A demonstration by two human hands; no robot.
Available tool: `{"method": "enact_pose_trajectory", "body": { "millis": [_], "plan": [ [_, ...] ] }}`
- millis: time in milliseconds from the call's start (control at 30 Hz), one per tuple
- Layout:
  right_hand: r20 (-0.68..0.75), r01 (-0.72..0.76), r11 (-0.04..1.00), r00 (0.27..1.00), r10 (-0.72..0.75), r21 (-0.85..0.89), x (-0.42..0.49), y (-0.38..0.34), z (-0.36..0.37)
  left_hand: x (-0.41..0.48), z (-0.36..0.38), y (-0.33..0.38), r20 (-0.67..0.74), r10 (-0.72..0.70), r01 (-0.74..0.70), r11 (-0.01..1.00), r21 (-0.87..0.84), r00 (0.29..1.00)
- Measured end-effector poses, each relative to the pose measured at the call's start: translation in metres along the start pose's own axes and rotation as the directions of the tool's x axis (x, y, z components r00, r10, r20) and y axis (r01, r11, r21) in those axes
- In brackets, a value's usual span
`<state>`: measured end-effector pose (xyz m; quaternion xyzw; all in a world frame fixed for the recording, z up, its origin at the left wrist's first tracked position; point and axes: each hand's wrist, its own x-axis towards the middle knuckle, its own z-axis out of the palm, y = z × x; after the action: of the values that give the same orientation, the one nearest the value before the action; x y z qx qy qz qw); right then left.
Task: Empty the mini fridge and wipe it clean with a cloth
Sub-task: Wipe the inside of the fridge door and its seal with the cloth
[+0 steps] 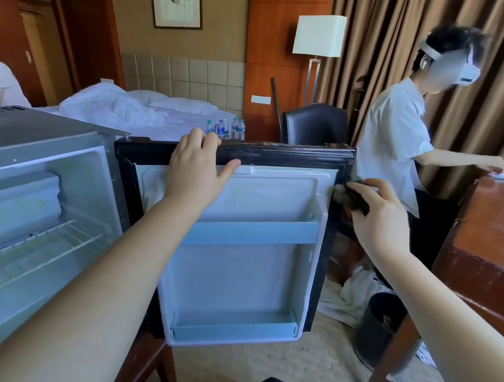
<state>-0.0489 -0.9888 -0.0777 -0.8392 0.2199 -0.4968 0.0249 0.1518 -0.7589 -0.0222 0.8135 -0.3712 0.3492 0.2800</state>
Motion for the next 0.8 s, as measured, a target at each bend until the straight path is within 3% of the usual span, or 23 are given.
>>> {"method": "enact_pose_trajectory", "body": {
  "millis": [100, 267, 333, 400, 467, 533, 667, 800],
  "plan": [
    [0.093, 0.03, 0.999, 0.995, -0.027, -0.037, -0.007, 0.0, -0.003, 0.0, 0.001, 0.0, 0.017, 0.009, -0.01, 1.0, 0.019, 1.0],
    [-0.061, 0.035, 0.998, 0.997, -0.038, -0.048, 0.019, -0.023, -0.013, -0.001, 0.0, 0.0, 0.019, -0.003, 0.002, 1.0, 0.029, 1.0],
    [-0.055, 0.024, 0.998, 0.998, -0.027, -0.059, 0.013, -0.025, -0.008, -0.002, 0.0, -0.001, 0.014, 0.004, -0.004, 1.0, 0.02, 1.0],
    [0.095, 0.031, 0.995, 0.995, -0.022, -0.098, -0.005, -0.015, 0.002, -0.001, -0.001, -0.002, 0.027, 0.009, -0.01, 1.0, 0.021, 1.0],
    [0.36, 0.046, 0.983, 0.933, 0.021, -0.176, -0.025, -0.003, 0.012, -0.001, -0.002, -0.002, 0.058, 0.014, -0.017, 0.999, 0.036, 0.998],
    [0.454, 0.019, 0.98, 0.888, 0.076, -0.2, -0.039, 0.005, 0.016, -0.003, -0.002, -0.003, 0.07, 0.028, -0.031, 0.998, 0.045, 0.997],
    [0.13, -0.031, 1.0, 0.991, 0.031, -0.005, -0.032, -0.013, 0.007, -0.01, -0.008, -0.01, 0.082, 0.067, -0.07, 0.997, 0.04, 0.994],
    [-0.202, 0.071, 0.97, 0.979, -0.023, 0.233, -0.012, -0.05, -0.02, -0.009, -0.017, -0.009, 0.144, 0.037, -0.043, 0.999, 0.033, 0.989]
  ]
}}
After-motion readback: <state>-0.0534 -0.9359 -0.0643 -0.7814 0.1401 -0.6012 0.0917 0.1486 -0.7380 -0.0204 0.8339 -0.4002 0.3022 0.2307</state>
